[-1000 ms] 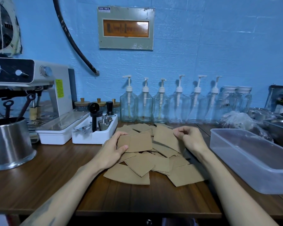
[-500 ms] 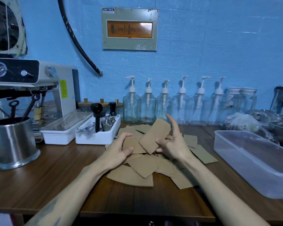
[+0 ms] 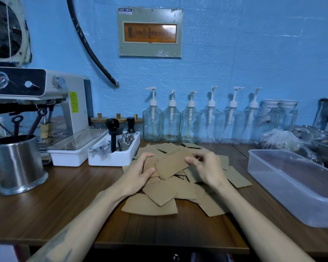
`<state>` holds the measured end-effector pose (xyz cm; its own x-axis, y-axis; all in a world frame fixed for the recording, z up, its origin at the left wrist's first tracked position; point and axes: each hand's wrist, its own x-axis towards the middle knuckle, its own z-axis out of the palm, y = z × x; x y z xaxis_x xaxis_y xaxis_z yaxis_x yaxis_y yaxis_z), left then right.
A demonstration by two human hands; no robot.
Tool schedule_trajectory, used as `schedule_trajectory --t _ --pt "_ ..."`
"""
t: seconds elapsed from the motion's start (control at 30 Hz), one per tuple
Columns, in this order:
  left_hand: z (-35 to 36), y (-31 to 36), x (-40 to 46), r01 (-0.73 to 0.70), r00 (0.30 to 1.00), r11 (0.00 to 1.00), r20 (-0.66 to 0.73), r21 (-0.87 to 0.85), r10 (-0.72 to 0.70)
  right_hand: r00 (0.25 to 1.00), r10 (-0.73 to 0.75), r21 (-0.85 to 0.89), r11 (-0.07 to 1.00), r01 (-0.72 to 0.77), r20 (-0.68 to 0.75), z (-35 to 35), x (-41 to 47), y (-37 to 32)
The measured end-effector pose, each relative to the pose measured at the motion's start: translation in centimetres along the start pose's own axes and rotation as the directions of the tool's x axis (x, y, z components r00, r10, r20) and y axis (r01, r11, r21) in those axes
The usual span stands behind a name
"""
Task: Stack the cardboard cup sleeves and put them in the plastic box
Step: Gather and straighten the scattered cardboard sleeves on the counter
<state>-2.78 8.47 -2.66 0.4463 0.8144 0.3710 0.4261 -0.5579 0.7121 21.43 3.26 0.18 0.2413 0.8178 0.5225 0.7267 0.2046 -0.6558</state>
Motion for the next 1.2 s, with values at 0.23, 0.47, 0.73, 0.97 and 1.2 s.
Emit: schedule_trajectory --t 0.23,0.47,0.73,0.97,1.2 --pt "0.0 0.4 0.3 -0.001 1.0 0.99 -0.005 -0.139 0.0 0.991 0.119 0.393 0.909 -0.136 0.068 0.7 0.1 -0.6" --pt "-0.1 0.1 0.4 -0.042 0.999 0.996 -0.028 -0.078 0.04 0.994 -0.056 -0.174 0.982 0.072 0.097 2.0 -0.7 0.2" --pt "-0.6 -0.1 0.3 -0.078 0.997 0.994 -0.033 -0.074 0.076 0.981 -0.125 -0.321 0.932 0.166 0.145 1.0 -0.7 0.2" --pt "-0.5 -0.2 -0.2 -0.058 0.998 0.998 -0.031 -0.037 0.057 0.985 -0.135 -0.258 0.953 0.159 0.108 0.3 -1.0 0.4" --pt "-0.4 -0.1 -0.4 -0.082 0.996 0.996 -0.034 -0.034 0.081 0.971 -0.097 -0.275 0.948 0.157 0.219 -0.5 -5.0 -3.8"
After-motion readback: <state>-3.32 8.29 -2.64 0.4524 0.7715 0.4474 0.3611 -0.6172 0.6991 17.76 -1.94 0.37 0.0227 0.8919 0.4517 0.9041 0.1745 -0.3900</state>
